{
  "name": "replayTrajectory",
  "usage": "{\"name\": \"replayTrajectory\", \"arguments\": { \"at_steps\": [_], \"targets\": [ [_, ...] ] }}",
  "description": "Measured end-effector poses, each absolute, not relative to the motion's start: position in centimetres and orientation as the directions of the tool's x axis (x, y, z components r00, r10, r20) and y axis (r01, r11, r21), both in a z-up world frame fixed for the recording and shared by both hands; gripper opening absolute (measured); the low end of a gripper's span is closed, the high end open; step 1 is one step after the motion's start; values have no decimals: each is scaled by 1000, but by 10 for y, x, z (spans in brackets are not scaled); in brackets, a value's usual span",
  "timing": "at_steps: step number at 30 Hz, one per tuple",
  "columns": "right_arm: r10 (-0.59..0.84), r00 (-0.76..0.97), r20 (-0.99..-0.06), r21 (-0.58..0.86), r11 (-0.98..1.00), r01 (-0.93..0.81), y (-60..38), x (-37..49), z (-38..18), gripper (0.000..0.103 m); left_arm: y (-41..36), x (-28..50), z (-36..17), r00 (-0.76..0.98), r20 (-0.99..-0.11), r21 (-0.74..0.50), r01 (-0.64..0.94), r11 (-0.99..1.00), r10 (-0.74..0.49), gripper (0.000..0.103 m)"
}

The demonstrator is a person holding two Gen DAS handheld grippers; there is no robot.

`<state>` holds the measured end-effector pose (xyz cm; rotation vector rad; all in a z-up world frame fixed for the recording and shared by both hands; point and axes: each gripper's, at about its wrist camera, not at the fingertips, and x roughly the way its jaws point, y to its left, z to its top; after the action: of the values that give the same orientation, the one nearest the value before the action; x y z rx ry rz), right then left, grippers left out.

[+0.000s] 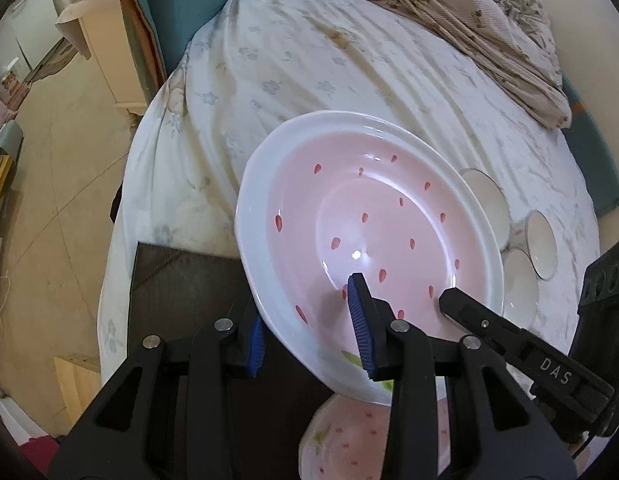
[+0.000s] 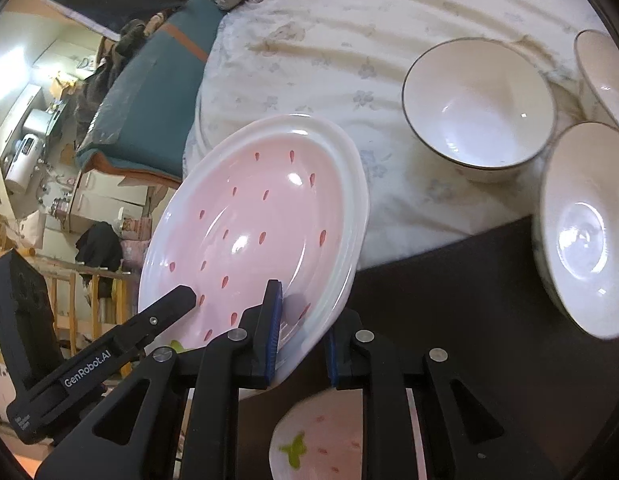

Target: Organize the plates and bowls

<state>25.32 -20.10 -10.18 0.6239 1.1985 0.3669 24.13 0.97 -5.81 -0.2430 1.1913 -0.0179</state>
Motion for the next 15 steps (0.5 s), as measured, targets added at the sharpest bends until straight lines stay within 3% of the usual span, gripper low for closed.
{"name": "replayTrajectory", "arguments": {
  "at_steps": [15],
  "targets": [
    [580,346,-737,622,783,13,-224,165,-65,21,-10,149,-31,400,-894,-230,-28,973,-200,33]
  ]
}}
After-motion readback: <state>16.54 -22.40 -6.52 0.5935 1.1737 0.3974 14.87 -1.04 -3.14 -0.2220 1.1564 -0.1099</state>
